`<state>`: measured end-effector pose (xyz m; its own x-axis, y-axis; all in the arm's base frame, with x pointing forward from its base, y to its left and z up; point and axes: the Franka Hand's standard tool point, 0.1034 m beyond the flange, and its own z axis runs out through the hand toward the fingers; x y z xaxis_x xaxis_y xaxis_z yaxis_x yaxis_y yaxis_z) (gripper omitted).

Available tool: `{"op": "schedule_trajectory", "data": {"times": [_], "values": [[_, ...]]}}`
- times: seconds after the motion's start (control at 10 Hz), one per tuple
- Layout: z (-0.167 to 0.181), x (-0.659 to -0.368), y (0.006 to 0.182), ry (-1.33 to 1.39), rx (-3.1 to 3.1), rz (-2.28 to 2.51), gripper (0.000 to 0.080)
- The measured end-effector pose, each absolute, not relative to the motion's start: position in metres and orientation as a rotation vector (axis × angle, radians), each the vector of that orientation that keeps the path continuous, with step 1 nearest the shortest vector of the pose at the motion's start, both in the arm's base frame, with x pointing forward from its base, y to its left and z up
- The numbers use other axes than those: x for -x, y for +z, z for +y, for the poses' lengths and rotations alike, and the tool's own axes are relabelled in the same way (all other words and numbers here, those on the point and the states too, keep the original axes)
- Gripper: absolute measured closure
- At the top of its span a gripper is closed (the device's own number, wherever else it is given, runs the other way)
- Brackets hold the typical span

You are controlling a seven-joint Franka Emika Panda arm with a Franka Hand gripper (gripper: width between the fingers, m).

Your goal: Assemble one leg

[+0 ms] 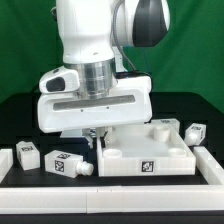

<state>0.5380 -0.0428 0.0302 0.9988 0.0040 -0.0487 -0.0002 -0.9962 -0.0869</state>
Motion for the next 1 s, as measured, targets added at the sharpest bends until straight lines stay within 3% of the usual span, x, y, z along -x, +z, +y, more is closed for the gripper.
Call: {"op": "schedule_trajectory", "data": {"times": [0.3, 0.6, 1.0], "values": [[-0.030, -0.580, 0.031, 0.092, 3.036, 0.040, 0.0747], [-0.021, -0.580, 0.029, 0.088, 3.040, 0.124, 0.0747], [-0.022, -0.575, 0.013, -0.087, 3.091, 0.125, 0.0745]]}}
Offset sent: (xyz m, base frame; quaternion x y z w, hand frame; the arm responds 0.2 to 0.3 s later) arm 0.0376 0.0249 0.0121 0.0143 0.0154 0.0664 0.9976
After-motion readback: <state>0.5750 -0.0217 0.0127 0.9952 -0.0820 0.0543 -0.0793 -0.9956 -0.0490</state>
